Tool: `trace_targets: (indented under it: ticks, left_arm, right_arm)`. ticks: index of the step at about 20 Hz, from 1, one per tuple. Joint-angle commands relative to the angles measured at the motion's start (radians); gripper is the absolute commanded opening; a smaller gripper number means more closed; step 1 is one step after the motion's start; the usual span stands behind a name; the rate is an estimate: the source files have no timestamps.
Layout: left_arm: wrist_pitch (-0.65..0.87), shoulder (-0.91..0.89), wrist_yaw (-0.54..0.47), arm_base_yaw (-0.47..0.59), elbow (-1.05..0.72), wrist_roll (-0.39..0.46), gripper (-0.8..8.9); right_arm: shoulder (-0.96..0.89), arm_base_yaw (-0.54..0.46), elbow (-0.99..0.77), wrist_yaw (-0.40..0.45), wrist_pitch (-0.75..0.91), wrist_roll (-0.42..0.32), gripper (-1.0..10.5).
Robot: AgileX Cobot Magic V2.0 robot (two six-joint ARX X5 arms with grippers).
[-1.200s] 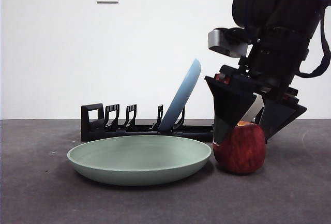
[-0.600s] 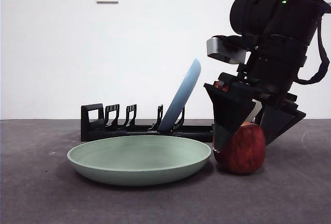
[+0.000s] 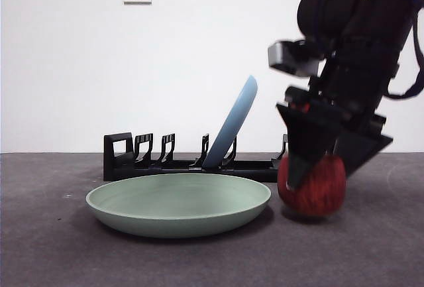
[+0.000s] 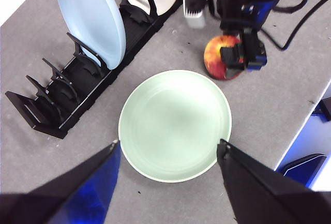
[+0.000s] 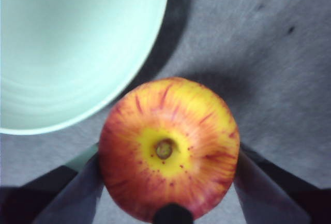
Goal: Take the green plate from the plate rack,put the plate on the table,take the apple from the table,put the apple in the plate
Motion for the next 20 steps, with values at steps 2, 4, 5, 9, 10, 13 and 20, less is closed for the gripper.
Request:
trace_targets:
  ticks: [2, 4, 5, 9, 10, 13, 20]
  left_arm:
    - [0.006, 0.001, -0.003, 0.000, 0.001, -0.014, 3.14]
    - [0.006, 0.001, -0.002, 0.000, 0.001, -0.013, 3.14]
    - [0.006, 0.001, -0.002, 0.000, 0.001, -0.013, 3.14]
    - [0.005, 0.001, 0.000, 0.000, 0.001, -0.014, 3.14]
    - [0.005, 0.001, 0.000, 0.000, 0.001, -0.014, 3.14]
    - [0.003, 0.001, 0.002, 0.000, 0.001, -0.013, 3.14]
    - [-0.002, 0.001, 0.003, 0.000, 0.001, -0.014, 3.14]
  right_arm:
    - [-0.115, 0.006, -0.001, -0.002, 0.035, 0.031, -0.2]
    - [-0.153, 0.031, 0.000, -0.002, 0.076, 0.060, -0.2]
    - [-0.156, 0.058, 0.001, -0.002, 0.101, 0.064, -0.2]
    - [-0.115, 0.210, 0.001, 0.033, 0.257, 0.085, -0.2]
    - [-0.095, 0.236, 0.003, 0.054, 0.297, 0.089, -0.2]
    - [-0.002, 0.264, 0.018, 0.058, 0.343, 0.103, -0.2]
    - [0.132, 0.270, 0.018, 0.081, 0.363, 0.094, -0.2]
